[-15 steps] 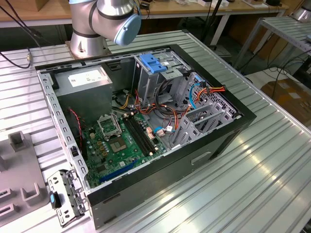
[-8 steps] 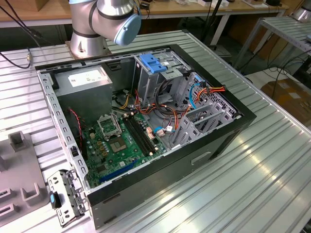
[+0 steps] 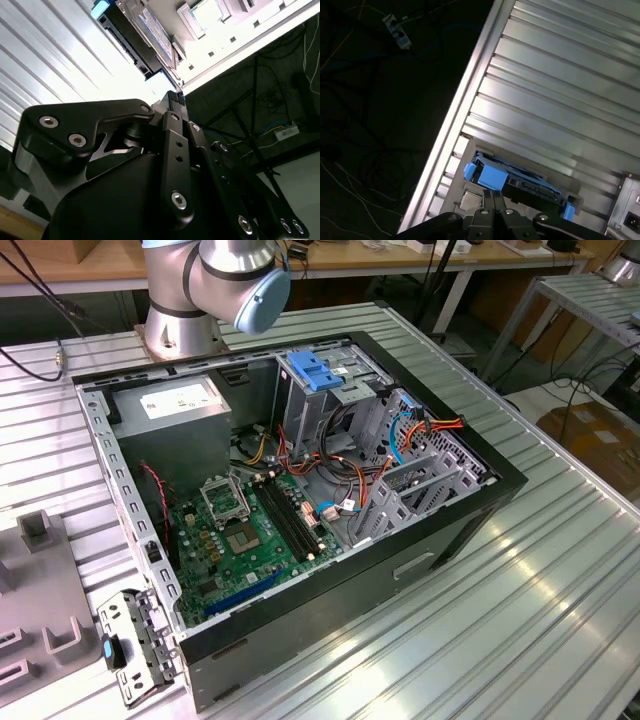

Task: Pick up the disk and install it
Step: 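Pick up the disk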

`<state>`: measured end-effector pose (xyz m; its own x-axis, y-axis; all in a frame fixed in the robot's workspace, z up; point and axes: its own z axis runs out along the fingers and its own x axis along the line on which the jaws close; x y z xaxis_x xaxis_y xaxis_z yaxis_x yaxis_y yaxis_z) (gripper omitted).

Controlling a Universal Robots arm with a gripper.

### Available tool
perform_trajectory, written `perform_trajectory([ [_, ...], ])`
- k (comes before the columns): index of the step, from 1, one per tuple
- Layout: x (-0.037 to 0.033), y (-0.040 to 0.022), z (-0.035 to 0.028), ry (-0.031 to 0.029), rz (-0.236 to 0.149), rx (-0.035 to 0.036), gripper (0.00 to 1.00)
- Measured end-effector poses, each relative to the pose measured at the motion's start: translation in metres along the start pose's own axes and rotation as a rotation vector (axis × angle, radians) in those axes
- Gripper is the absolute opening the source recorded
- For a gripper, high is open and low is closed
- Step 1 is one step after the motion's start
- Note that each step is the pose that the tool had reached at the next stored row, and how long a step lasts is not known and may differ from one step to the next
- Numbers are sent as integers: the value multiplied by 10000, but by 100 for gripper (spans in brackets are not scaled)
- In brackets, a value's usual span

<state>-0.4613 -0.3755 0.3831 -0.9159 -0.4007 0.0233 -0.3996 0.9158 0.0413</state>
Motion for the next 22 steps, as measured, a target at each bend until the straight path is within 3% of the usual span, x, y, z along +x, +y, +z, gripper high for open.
perform_trajectory([
  [3,0,0,0,20,-486,11,11],
  [7,0,0,0,66,-1578,37,11],
  [19,0,0,3,163,-3951,92,11],
  [22,0,0,9,191,-4817,119,11],
])
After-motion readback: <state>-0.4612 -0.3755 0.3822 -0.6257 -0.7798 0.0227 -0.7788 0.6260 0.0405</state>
